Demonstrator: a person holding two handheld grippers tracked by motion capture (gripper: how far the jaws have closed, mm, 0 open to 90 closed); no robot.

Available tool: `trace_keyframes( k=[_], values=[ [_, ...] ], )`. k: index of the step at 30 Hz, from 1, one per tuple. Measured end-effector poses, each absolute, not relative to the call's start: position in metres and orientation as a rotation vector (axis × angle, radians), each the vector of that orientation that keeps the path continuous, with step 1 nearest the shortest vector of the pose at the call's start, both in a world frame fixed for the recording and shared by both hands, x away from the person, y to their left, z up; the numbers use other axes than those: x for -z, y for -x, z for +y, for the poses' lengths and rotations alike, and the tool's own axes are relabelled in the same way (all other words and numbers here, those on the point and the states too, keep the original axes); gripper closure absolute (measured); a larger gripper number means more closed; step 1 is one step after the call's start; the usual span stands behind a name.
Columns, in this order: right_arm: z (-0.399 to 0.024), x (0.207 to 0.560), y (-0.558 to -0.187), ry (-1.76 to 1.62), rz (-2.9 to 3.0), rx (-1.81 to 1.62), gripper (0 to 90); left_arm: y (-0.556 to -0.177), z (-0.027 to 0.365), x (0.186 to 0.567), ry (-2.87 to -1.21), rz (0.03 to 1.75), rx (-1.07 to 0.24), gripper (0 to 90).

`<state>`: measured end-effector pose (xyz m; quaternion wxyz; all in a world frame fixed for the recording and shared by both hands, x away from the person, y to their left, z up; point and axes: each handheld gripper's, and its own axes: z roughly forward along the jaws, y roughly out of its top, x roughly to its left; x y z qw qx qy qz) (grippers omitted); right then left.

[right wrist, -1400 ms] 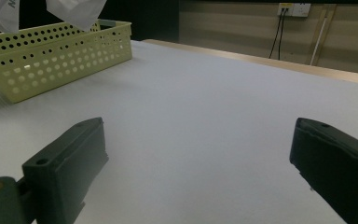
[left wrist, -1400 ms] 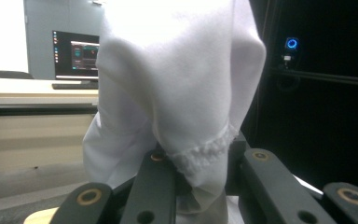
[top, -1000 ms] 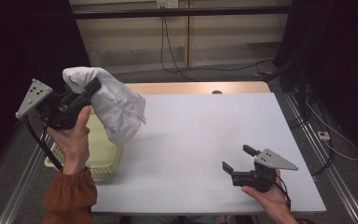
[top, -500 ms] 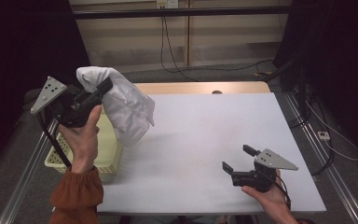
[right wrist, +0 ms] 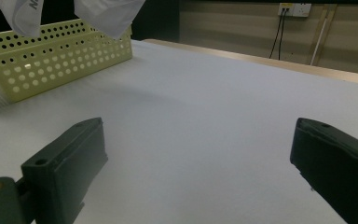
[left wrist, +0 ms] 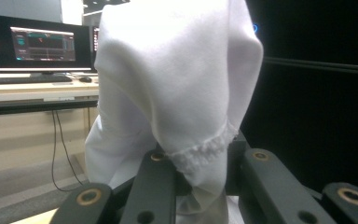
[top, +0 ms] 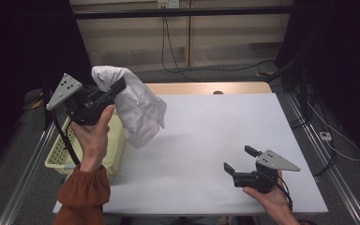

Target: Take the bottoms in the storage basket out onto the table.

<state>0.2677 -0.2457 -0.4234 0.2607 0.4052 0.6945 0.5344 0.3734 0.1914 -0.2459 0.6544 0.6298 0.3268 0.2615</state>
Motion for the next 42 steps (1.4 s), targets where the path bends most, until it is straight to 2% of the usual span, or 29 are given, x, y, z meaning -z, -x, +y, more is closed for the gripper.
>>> trace_keyframes(
  k=[21, 42],
  values=[
    [-0.245, 0.424, -0.268, -1.1, 1.88, -1.446, 3.5, -0.386, 0.16, 0.254, -1.506, 0.693, -0.525, 80.1],
    [-0.246, 0.424, -0.268, -1.095, 1.887, -1.447, 3.6, -0.401, 0.137, 0.282, -1.602, 0.742, -0.501, 80.2]
  ],
)
